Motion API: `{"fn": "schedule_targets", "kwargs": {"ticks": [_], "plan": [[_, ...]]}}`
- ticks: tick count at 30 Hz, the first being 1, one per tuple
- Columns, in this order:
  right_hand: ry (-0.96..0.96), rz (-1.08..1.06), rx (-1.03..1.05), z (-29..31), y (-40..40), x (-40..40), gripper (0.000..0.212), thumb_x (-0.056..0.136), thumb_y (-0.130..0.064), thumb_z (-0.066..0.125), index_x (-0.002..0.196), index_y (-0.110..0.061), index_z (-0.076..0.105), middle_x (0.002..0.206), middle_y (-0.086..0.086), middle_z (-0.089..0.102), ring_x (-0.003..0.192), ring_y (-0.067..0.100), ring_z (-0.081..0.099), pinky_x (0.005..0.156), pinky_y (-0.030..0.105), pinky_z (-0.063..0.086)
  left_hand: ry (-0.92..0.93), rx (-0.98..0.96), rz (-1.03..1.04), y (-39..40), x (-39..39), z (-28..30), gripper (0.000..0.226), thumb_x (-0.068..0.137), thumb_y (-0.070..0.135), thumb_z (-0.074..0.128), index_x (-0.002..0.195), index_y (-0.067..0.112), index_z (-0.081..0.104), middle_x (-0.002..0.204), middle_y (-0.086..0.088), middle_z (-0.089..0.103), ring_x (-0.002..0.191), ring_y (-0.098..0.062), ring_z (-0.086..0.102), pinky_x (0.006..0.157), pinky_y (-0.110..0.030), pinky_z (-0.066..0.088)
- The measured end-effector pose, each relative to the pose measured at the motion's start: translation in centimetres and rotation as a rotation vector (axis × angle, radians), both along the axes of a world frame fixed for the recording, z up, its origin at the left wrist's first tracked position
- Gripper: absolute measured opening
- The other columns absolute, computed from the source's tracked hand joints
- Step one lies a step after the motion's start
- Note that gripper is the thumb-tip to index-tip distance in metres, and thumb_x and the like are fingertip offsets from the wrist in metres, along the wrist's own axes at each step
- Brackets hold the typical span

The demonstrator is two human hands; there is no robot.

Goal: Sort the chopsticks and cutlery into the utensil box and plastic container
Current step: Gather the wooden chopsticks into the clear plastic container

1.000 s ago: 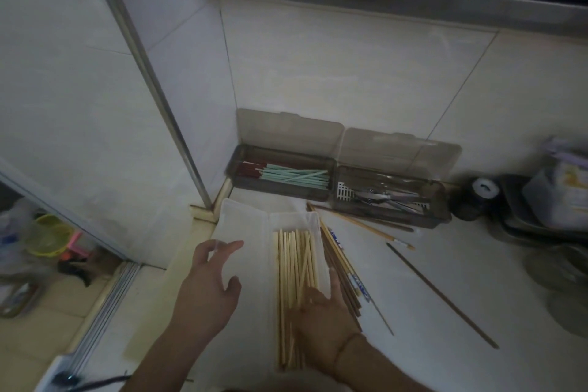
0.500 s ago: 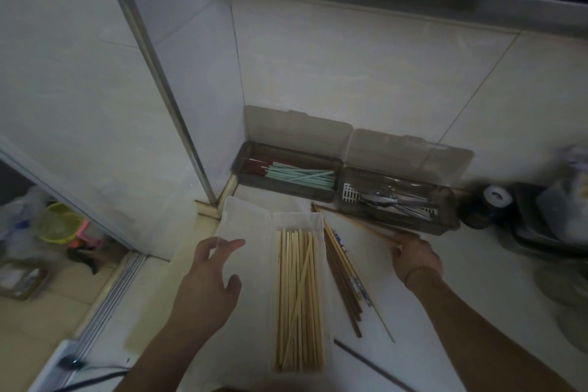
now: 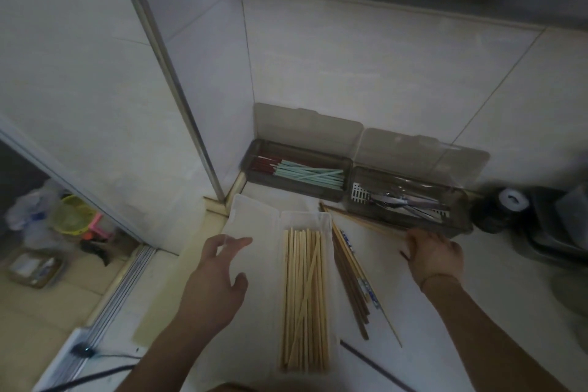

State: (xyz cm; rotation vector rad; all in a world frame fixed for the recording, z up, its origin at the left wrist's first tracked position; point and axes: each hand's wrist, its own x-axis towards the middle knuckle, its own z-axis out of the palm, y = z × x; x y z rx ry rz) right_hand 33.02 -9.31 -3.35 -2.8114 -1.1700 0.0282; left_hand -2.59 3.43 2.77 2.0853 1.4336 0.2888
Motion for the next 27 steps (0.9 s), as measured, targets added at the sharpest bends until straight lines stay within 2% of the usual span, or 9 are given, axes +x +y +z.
{"fn": "schedule_targets", "kwargs": {"ticks": [4,7,10,12,15,18,21,23,27], "plan": [[0.025,0.081,0.009,3.6,-3.6,-0.6,0.012,0.088,-0.015,0.059,0.086,-0.027,0.061,0.083,0.002,0.065,0.07,0.025,0.057,0.069,0.033,0.043,-0.021,-0.003,0.002,0.0,-0.1,0.0,0.061,0.085,0.016,0.067,0.136,0.042,0.045,0.14,0.01,0.031,0.068,-0.005,0.058,0.066,-0.015,0.048],[0.145,0.057,0.203,5.8,-6.9,-3.0,0.032,0.085,0.001,0.059,0.085,-0.03,0.055,0.087,0.005,0.061,0.062,0.027,0.057,0.06,0.033,0.047,-0.03,-0.004,0.001,0.0,-0.1,-0.1,0.061,0.085,0.015,0.067,0.136,0.041,0.045,0.14,0.009,0.031,0.071,-0.007,0.059,0.068,-0.017,0.048],[0.28,0.137,0.483,7.4,-8.1,-7.4,0.061,0.075,0.021,0.054,0.086,-0.04,0.055,0.084,-0.008,0.058,0.067,0.007,0.061,0.066,0.009,0.043,-0.039,0.002,-0.007,0.0,-0.2,-0.2,0.061,0.084,0.015,0.068,0.136,0.04,0.046,0.139,0.009,0.033,0.065,-0.006,0.057,0.064,-0.013,0.045],[0.34,0.248,0.596,7.8,-7.3,-11.1,0.05,0.082,0.005,0.053,0.096,-0.042,0.059,0.089,-0.015,0.064,0.079,-0.008,0.061,0.075,0.002,0.041,-0.049,-0.001,-0.01,0.0,-0.2,-0.3,0.061,0.084,0.015,0.068,0.136,0.04,0.046,0.139,0.008,0.033,0.063,-0.004,0.057,0.062,-0.011,0.043],[0.239,0.478,0.555,6.9,-5.1,-16.0,0.027,0.083,-0.026,0.051,0.106,-0.038,0.058,0.098,-0.019,0.069,0.102,-0.004,0.058,0.104,0.029,0.036,-0.041,-0.005,-0.007,0.0,-0.1,-0.2,0.061,0.085,0.014,0.067,0.137,0.039,0.045,0.14,0.008,0.032,0.064,-0.004,0.057,0.061,-0.006,0.037],[0.058,0.693,0.315,4.2,-3.6,-18.1,0.024,0.075,-0.036,0.057,0.097,-0.035,0.066,0.091,-0.018,0.071,0.116,0.014,0.059,0.106,0.054,0.026,-0.04,-0.003,-0.008,0.0,0.1,0.1,0.061,0.086,0.015,0.067,0.137,0.039,0.046,0.14,0.008,0.032,0.063,-0.004,0.056,0.059,-0.004,0.036],[-0.06,0.807,-0.003,2.2,-2.7,-18.9,0.029,0.055,-0.041,0.071,0.083,-0.035,0.068,0.079,-0.02,0.069,0.113,0.019,0.062,0.103,0.064,0.013,-0.039,0.002,-0.012,-0.2,0.2,0.2,0.06,0.085,0.015,0.067,0.136,0.039,0.046,0.14,0.008,0.033,0.064,-0.003,0.057,0.057,-0.005,0.037],[-0.075,0.828,-0.094,2.0,-2.3,-19.1,0.031,0.049,-0.047,0.077,0.078,-0.035,0.069,0.076,-0.021,0.067,0.106,0.018,0.065,0.101,0.068,0.011,-0.039,0.005,-0.013,-0.3,0.2,0.3,0.06,0.086,0.015,0.067,0.136,0.039,0.046,0.14,0.008,0.033,0.059,-0.003,0.056,0.053,-0.006,0.039],[-0.072,0.89,-0.094,1.6,-2.3,-18.6,0.032,0.069,-0.053,0.05,0.092,-0.04,0.068,0.082,-0.021,0.069,0.106,0.014,0.065,0.098,0.076,0.025,-0.034,0.008,-0.006,-0.4,0.2,0.4,0.06,0.086,0.015,0.066,0.137,0.038,0.046,0.141,0.008,0.032,0.059,-0.004,0.056,0.05,-0.006,0.038]]}}
